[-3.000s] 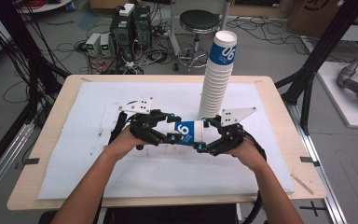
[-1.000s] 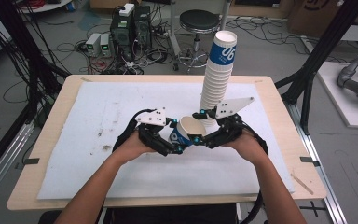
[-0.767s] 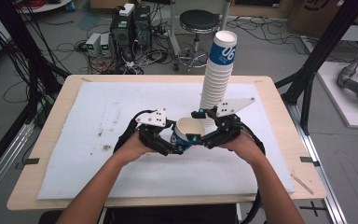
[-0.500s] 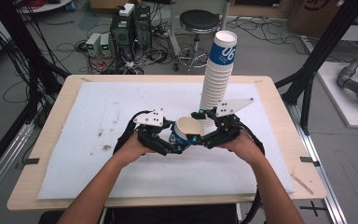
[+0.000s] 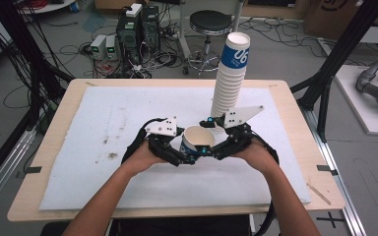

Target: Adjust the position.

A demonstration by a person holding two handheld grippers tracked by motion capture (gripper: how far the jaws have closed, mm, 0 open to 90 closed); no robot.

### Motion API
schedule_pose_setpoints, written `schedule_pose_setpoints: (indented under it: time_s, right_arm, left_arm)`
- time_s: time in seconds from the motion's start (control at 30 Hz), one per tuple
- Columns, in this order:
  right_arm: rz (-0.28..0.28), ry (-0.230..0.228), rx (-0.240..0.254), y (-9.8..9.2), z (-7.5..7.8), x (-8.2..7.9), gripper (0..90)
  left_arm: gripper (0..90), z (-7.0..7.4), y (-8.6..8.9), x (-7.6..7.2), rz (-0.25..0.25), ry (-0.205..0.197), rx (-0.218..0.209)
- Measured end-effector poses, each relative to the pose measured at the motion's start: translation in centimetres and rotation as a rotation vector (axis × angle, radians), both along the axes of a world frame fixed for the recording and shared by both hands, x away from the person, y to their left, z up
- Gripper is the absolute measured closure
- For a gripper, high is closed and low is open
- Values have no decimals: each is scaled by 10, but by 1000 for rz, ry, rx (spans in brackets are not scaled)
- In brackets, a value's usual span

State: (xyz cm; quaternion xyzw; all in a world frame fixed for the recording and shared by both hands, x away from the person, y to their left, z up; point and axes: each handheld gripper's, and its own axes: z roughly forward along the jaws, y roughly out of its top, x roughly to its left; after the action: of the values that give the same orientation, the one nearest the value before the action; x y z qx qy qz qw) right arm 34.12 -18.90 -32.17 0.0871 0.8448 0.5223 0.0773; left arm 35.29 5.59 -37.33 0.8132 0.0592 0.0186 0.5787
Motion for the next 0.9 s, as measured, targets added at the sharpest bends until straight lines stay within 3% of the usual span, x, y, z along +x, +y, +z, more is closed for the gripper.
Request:
schedule_pose_setpoints:
  time_s: [0.07, 0.13, 0.17, 0.23, 0.27, 0.3, 0.33, 0.4, 0.5, 0.7, 0.9]
  right_arm:
    - [-10, -4, 20, 0, 0, 0, 198]
    - [-41, -12, 78, -2, 2, -2, 189]
    - [-53, -14, 149, -8, 5, -4, 189]
    - [-70, -43, 188, -15, 7, -7, 189]
    - [-70, -43, 188, -15, 7, -7, 189]
    - [-104, -57, 162, -22, 5, -8, 189]
    - [-104, -57, 162, -22, 5, -8, 189]
    - [-176, -45, 126, -33, -4, -6, 189]
    - [-252, -42, 84, -46, -18, -3, 190]
    - [-343, -25, 36, -65, -44, -5, 189]
    - [-373, -16, 42, -72, -50, -6, 189]
  left_arm:
    - [270, 1, 2, 1, 12, -13, -9]
    - [273, 0, 4, 2, 30, -14, -4]
    - [274, -4, 11, 4, 83, -4, -34]
    - [274, -7, 19, 6, 138, -1, -77]
    - [274, -7, 19, 6, 138, -1, -77]
    - [274, -9, 30, 7, 213, 5, -131]
    - [274, -9, 30, 7, 213, 5, -131]
    - [273, -10, 43, 8, 281, -3, -162]
    - [269, -10, 53, 8, 325, -1, -174]
    - [265, -10, 70, 8, 393, 4, -194]
    - [265, -10, 82, 7, 425, 3, -216]
